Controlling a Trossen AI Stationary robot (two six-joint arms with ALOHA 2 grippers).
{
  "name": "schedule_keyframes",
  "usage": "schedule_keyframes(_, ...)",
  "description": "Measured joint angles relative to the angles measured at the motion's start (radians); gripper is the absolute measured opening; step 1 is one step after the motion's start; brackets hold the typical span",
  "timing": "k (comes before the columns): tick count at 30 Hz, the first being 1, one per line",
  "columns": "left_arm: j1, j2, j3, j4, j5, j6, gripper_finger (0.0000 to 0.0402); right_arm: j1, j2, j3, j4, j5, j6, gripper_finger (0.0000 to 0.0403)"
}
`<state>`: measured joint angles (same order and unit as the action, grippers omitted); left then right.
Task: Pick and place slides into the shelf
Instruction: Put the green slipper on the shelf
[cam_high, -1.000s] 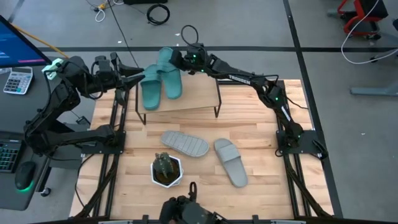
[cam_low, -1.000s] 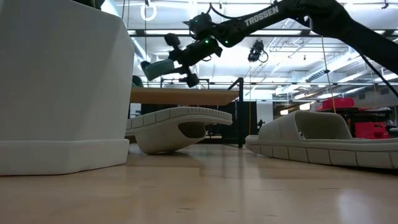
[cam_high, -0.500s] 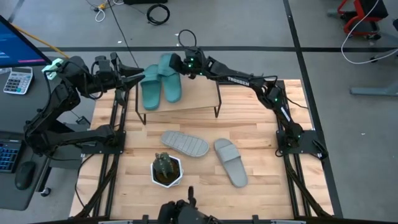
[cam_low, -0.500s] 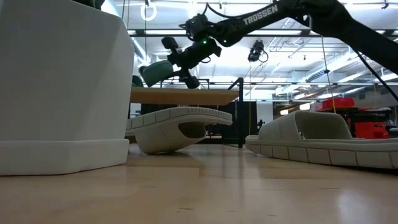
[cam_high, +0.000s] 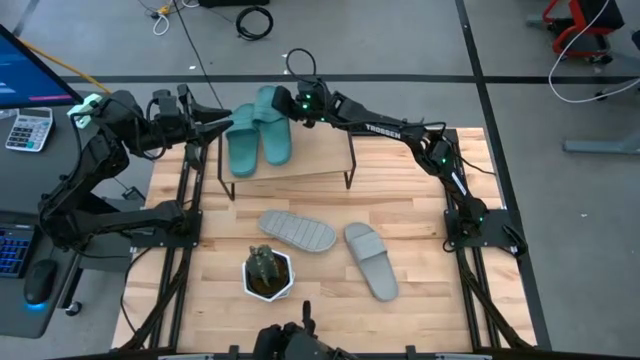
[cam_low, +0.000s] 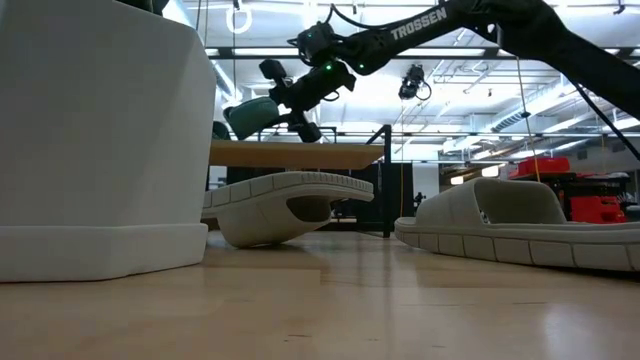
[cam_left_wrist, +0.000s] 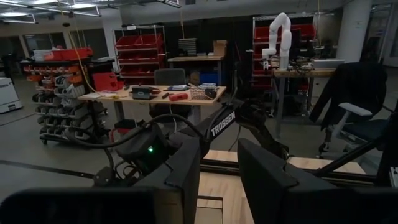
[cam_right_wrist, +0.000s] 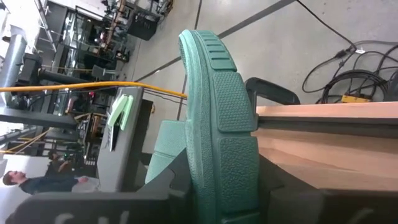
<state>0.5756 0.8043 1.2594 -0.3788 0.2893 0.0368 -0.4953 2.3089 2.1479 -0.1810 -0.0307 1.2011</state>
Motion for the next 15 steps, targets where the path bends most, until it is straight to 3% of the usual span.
schedule_keyframes(15, 0.000, 0.000, 0.000, 0.000, 0.000, 0.000, 0.0113, 0.006, 0.000, 0.000, 0.000, 0.015, 0.011, 0.0083)
